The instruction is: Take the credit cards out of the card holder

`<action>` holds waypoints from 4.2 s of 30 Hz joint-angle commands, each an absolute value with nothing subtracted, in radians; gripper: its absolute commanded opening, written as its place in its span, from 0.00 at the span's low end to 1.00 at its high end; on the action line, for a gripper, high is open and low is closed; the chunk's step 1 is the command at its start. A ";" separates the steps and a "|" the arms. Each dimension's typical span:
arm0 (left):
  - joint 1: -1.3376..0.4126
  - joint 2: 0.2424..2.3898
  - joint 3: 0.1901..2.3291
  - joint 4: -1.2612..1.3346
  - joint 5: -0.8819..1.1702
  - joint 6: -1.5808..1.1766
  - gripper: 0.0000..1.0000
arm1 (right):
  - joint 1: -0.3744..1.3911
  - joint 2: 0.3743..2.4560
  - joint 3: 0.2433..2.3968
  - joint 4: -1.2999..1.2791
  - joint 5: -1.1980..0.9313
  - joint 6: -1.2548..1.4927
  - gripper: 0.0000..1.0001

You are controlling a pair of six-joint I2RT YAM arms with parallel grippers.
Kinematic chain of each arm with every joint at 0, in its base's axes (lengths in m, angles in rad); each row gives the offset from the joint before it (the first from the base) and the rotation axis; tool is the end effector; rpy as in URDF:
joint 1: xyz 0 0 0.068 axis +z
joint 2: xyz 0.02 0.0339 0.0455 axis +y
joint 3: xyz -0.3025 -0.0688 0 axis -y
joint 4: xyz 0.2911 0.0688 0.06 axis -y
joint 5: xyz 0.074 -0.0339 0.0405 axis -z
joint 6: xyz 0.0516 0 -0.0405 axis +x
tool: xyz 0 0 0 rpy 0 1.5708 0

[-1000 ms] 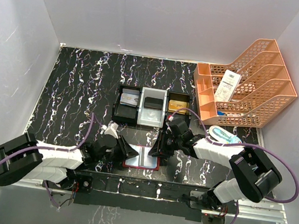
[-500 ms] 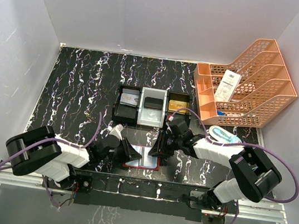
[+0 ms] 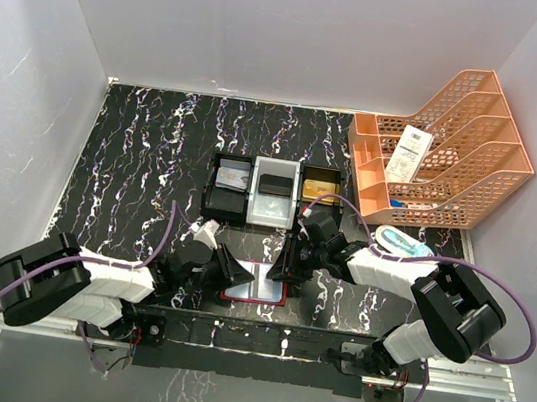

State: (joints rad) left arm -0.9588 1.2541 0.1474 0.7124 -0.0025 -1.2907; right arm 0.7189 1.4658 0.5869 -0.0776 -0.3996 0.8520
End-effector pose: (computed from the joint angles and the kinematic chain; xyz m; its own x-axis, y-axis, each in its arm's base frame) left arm 0.1298 -0.1847 0.1193 -0.8463 -0.4670 -0.2562 0.0138 0.4615 -0.8870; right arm 0.2052 0.2063 0.1291 -0.9885 0.0562 -0.1403 -0.0478 0.7643 0.6431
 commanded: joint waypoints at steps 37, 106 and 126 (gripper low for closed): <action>-0.964 1.357 0.195 0.810 0.033 -1.262 0.06 | 0.739 1.548 0.566 -0.163 -0.310 0.818 0.25; -0.964 1.288 0.180 0.766 0.037 -1.191 0.00 | 0.753 1.559 0.582 -0.175 -0.314 0.807 0.29; -0.963 1.242 0.173 0.668 -0.016 -1.266 0.40 | 0.758 1.569 0.584 -0.169 -0.317 0.813 0.29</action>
State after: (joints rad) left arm -0.9588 1.1938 0.1551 0.6327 -0.0219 -1.2625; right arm 0.7307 1.5009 0.6140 -0.0742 -0.4030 0.8474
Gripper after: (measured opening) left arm 0.427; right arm 0.293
